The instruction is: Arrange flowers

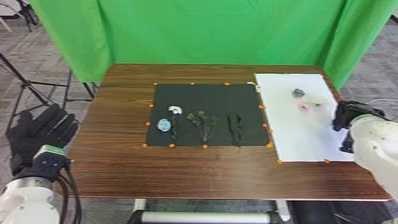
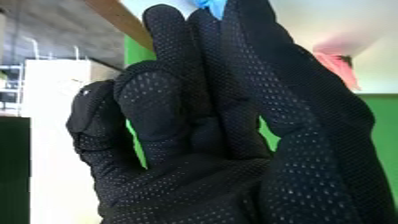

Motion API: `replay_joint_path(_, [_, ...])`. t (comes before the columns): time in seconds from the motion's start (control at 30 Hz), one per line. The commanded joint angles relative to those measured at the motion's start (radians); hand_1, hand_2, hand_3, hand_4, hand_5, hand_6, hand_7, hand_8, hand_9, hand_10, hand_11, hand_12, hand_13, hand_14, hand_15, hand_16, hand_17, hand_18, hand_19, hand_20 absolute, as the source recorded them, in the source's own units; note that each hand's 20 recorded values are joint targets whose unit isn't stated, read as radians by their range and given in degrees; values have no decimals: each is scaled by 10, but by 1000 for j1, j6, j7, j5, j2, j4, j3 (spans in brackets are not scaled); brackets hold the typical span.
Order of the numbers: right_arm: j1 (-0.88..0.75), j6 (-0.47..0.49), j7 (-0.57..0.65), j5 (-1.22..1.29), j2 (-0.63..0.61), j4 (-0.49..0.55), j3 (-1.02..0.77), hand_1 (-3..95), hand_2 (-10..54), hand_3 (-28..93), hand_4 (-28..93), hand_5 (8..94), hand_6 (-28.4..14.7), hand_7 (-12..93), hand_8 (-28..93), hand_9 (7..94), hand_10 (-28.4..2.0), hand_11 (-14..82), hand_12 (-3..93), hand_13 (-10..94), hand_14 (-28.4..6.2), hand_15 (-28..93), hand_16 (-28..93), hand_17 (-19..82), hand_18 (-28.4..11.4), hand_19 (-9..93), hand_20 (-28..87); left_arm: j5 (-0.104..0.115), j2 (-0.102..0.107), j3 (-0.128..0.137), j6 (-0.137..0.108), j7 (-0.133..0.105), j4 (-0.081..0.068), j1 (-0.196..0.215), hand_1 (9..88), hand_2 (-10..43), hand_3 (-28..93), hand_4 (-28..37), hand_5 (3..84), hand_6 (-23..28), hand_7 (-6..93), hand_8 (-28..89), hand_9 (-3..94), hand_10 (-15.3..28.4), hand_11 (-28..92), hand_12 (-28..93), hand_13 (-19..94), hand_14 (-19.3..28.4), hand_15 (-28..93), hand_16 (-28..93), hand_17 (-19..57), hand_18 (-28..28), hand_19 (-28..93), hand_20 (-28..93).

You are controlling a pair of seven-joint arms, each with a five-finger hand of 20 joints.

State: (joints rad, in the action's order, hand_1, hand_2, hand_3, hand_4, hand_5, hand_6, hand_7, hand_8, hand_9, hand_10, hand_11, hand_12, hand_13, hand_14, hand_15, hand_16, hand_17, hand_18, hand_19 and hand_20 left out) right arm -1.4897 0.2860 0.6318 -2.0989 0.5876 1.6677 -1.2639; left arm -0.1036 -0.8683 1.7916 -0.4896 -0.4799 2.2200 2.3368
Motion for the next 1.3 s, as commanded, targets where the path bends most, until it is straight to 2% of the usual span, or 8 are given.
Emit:
replay_joint_path(0.03, [-10, -66, -29, -67, 3, -9, 35, 657, -95, 526, -283, 695, -24, 305, 4, 793, -112, 106, 333, 712, -94, 733, 310, 392, -237, 884, 424, -2, -1, -8, 7, 3, 3, -2, 279, 118, 723, -283, 461, 80, 217, -124, 407, 150, 303, 95, 303, 168, 544, -102, -42, 152, 425, 130])
replay_joint_path(0.13, [-37, -113, -47, -108, 0, -2, 26, 641, -95, 628, -282, 761, -6, 334, 24, 858, -98, 97, 388, 742, -89, 719, 321, 408, -239, 889, 426, 4, -1, -9, 4, -6, 6, 4, 278, 118, 723, -283, 461, 80, 216, -124, 407, 150, 303, 94, 303, 168, 545, -102, -42, 151, 425, 130])
replay_joint_path(0.17, [-41, -108, -42, -112, 1, 10, 25, 640, -95, 640, -282, 771, -5, 333, 29, 870, -95, 100, 399, 747, -87, 715, 324, 413, -238, 890, 426, -1, -8, 4, 12, 8, 2, 7, 278, 118, 724, -283, 461, 80, 216, -124, 407, 150, 303, 95, 303, 168, 545, -102, -42, 151, 425, 130])
replay_joint_path(0.4, [-207, -278, -61, -178, -3, 171, -112, 639, -95, 660, -283, 788, -7, 325, 45, 881, -91, 96, 414, 759, -82, 702, 334, 421, -232, 891, 426, -8, -12, 6, 10, 10, 1, 2, 277, 118, 725, -283, 460, 81, 216, -124, 407, 150, 302, 94, 303, 168, 546, -102, -42, 152, 425, 130])
replay_joint_path(0.57, [-239, -319, -199, -194, 6, 292, -133, 632, -95, 670, -283, 785, -3, 328, 50, 878, -88, 96, 420, 761, -79, 696, 341, 421, -230, 890, 426, -8, -12, 24, 13, -3, 12, 28, 277, 117, 724, -283, 460, 80, 216, -124, 407, 150, 302, 95, 302, 169, 545, -103, -41, 151, 425, 130])
replay_joint_path(0.73, [-77, -308, -288, -216, 47, 335, 45, 626, -95, 673, -283, 779, -1, 330, 48, 874, -85, 96, 422, 755, -77, 693, 348, 415, -227, 885, 425, -2, -8, 21, 8, -10, 9, 19, 277, 118, 723, -283, 460, 80, 216, -124, 408, 150, 302, 95, 303, 169, 545, -103, -42, 152, 424, 130])
replay_joint_path(0.9, [68, -296, -337, -217, 145, 350, 203, 620, -95, 678, -283, 773, 0, 335, 44, 871, -82, 96, 421, 752, -77, 690, 352, 412, -226, 881, 425, -14, -8, 17, 8, 14, 2, 6, 277, 118, 723, -283, 461, 79, 216, -124, 413, 147, 299, 93, 303, 169, 544, -102, -42, 152, 424, 130])
replay_joint_path(1.3, [363, -187, -417, -251, 368, 236, 534, 616, -95, 684, -283, 764, 3, 348, 40, 863, -81, 97, 421, 746, -76, 688, 357, 408, -223, 877, 427, -26, -2, -24, 8, 42, -17, -37, 276, 118, 723, -283, 462, 77, 214, -125, 413, 145, 291, 93, 302, 167, 541, -101, -43, 152, 423, 130])
